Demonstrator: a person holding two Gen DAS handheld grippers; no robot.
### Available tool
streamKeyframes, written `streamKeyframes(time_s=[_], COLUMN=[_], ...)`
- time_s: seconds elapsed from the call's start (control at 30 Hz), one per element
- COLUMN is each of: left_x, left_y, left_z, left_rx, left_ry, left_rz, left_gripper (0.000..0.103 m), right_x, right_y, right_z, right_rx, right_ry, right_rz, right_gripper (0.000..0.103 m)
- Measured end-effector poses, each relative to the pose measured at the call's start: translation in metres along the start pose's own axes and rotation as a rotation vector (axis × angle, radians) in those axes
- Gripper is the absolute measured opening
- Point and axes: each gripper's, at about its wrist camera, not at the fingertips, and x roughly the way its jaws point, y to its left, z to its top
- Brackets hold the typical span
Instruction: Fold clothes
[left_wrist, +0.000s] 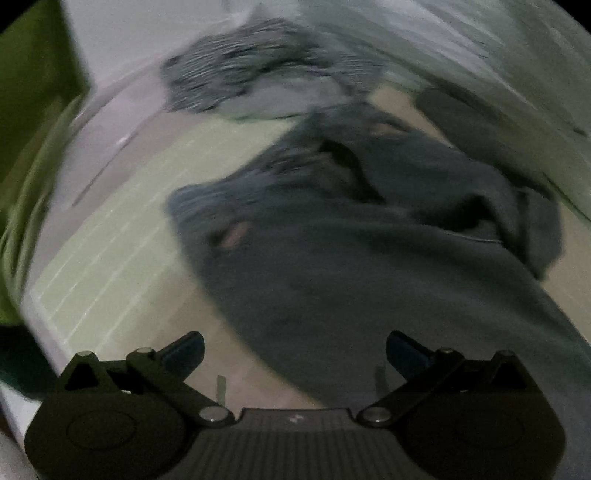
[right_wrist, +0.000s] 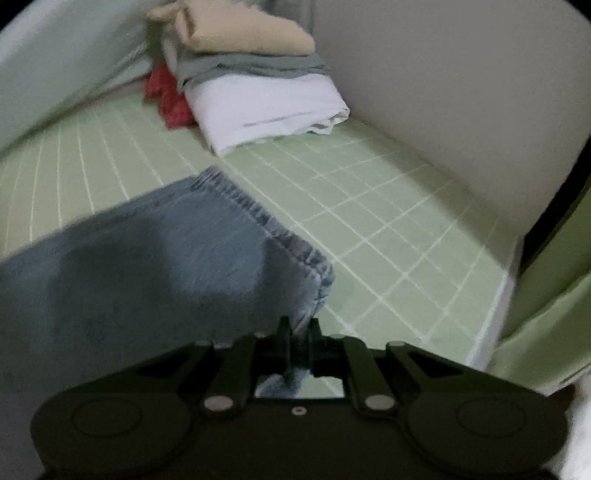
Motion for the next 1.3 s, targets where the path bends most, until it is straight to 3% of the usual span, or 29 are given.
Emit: streamKeyframes(time_s=[0.1,0.13,0.17,0.23,0.3,0.33,0.5,0.67,0.87,0.97,1.07,1.2,1.3], left_x=[-0.003,-0.003,-0.006,-0.006,-0.002,0.001,0.017,0.035,0.068,0.085,0.1,0.102,0.103], left_y=[0.023,0.026,0.028,0.027,0.023,0.019,0.001,-0.006,-0.02,-0.026,-0.033,-0.038,-0.04], left_z=[-0.001,-0.001,-0.002,-0.002,0.002,0.006,0.03,0.061,0.1,0.109,0.111,0.102,0.097], left_rx=[-0.027,-0.029,-0.022,0.016,0.057,0.081,0.143,0.139,0.157,0.13,0.125,0.155,0.166], left_ry=[0.009,0.005,-0.002,-0.015,-0.014,-0.011,-0.002,-0.001,0.005,0.038,0.067,0.039,0.022], left_rz=[0.013,0.013,0.013,0.015,0.028,0.035,0.026,-0.014,-0.002,0.004,0.027,0.048,0.068], left_gripper=[0.103,0.103,0.103,0.103,0.103,0.103,0.103,0.103,0.103,0.103,0.103,0.103,0.103], right_x=[-0.005,-0.009,-0.014,-0.026,-0.04,-0.047,-0.069,-0.085,-0.108,-0.116,-0.121,-0.131,-0.138], right_y=[0.001,0.005,0.009,0.017,0.027,0.035,0.094,0.181,0.304,0.366,0.428,0.487,0.53], right_z=[0.003,0.004,0.005,0.008,0.011,0.013,0.026,0.039,0.063,0.074,0.084,0.089,0.082], right_rx=[-0.007,-0.012,-0.014,-0.004,0.007,0.008,-0.059,-0.145,-0.295,-0.375,-0.45,-0.456,-0.55], right_ry=[0.042,0.051,0.05,0.006,-0.047,-0.073,-0.096,-0.083,-0.116,-0.104,-0.079,-0.016,-0.019], right_rz=[-0.027,-0.053,-0.073,-0.074,-0.058,-0.035,0.167,0.404,0.558,0.588,0.624,0.796,0.873], right_gripper=[0.018,0.032,0.041,0.079,0.098,0.102,0.103,0.103,0.103,0.103,0.102,0.099,0.09])
